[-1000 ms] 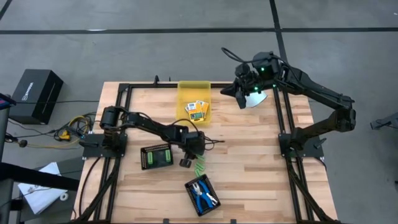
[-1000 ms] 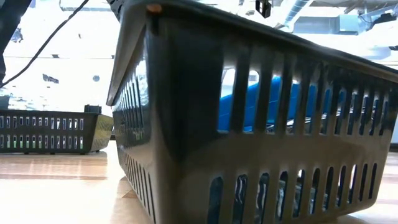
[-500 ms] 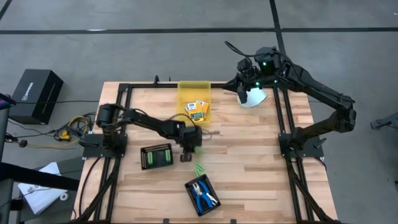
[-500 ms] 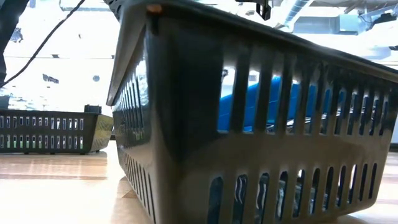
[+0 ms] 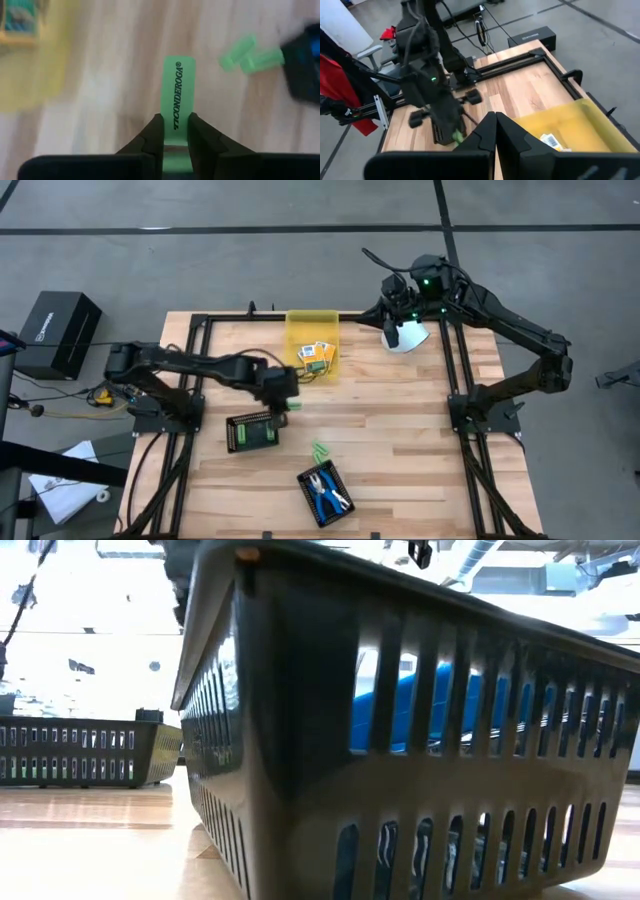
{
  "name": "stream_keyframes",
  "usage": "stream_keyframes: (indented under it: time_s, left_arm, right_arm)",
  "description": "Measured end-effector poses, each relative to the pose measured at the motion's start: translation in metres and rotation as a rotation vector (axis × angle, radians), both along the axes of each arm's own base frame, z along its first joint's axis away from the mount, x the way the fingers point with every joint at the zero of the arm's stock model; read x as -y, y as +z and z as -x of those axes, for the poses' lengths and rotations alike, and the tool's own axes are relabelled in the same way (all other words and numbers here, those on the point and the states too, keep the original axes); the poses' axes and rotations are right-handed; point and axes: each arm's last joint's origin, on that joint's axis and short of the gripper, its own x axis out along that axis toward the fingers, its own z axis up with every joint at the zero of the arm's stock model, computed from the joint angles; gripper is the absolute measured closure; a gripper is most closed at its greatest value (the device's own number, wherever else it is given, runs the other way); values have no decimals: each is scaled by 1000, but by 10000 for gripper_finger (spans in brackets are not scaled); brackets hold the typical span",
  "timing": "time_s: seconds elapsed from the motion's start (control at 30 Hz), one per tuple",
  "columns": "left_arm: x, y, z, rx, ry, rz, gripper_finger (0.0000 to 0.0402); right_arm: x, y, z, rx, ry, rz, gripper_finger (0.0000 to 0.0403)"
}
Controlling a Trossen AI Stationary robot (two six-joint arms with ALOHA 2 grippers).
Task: Pick & Place School Supplies
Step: Put the green eraser into the left black bin
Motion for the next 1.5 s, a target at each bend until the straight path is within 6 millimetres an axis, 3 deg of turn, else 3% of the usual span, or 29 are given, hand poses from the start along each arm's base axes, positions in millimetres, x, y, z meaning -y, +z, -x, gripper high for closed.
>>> stream_keyframes:
  time_s: [0.27, 0.47, 0.7, 0.77, 0.83, 1.0, 1.1, 1.23, 1.5]
  left_arm:
    - [38, -7, 47, -139, 87, 130, 350]
    - [67, -30, 69, -229, 129, 150, 350]
    - [67, -74, 85, -255, 228, 184, 350]
    - [66, -82, 88, -258, 224, 222, 327]
    - [64, -86, 90, -276, 230, 236, 278]
    - [61, -83, 91, -274, 236, 269, 153]
    - [60, -78, 92, -264, 246, 310, 116]
    - [58, -64, 96, -202, 261, 355, 111]
    - [41, -35, 106, -11, 299, 368, 150]
  right_arm:
    - [-1, 4, -2, 50, 50, 12, 403]
    - [-3, 4, -2, 48, 63, 17, 403]
    - [-3, 4, -2, 49, 61, 12, 403]
    - [-3, 4, -2, 48, 66, 1, 403]
    - [-4, 4, -2, 51, 76, -18, 403]
    - [-4, 4, -2, 51, 75, -25, 403]
    - [-4, 4, -2, 52, 75, -24, 403]
    - [-3, 4, -2, 53, 77, -18, 403]
    - [-3, 7, -3, 78, 77, -1, 403]
